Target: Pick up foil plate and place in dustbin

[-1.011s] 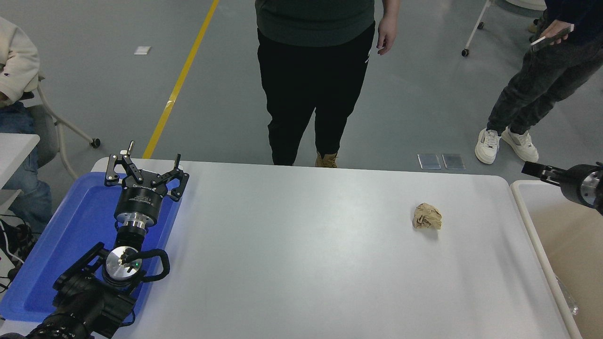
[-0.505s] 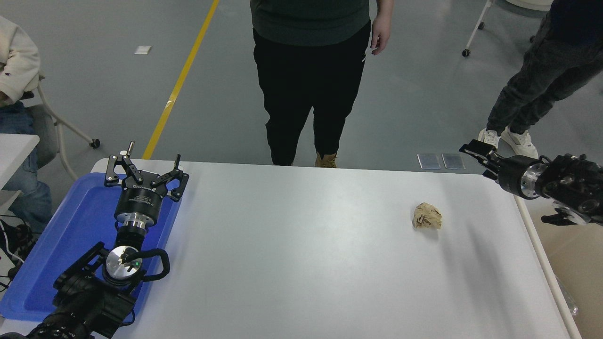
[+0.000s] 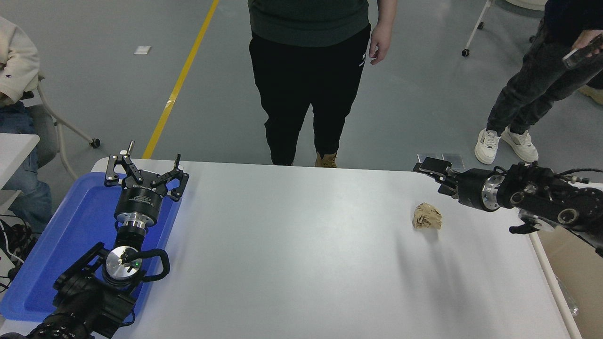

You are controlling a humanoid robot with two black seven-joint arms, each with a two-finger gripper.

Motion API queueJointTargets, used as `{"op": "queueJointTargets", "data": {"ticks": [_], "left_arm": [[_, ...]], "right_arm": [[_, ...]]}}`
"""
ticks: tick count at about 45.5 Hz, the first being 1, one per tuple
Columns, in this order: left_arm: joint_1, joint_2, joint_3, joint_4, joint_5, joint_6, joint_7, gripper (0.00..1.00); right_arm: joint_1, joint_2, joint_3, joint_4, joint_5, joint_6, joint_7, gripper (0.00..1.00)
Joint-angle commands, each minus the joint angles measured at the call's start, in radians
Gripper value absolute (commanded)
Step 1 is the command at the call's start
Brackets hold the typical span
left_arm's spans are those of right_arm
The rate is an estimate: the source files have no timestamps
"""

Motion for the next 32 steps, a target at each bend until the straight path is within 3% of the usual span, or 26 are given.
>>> {"op": "queueJointTargets", "data": {"ticks": [1, 13, 32], "left_arm": [[0.000, 0.001, -0.001, 0.000, 0.000, 0.000, 0.000, 1.00], [0.000, -0.001, -0.001, 0.000, 0.002, 0.000, 0.002, 1.00], [0.000, -0.001, 0.000, 0.000, 0.002, -0.002, 0.002, 1.00]], "right_arm": [[0.131, -0.056, -0.190, 0.134, -0.038, 0.001, -0.004, 1.00], [0.367, -0.081, -0.491, 0.318, -0.030, 0.007, -0.001, 1.00], [0.556, -0.015, -0.689, 0.335, 0.108, 0.105, -0.001, 1.00]]}}
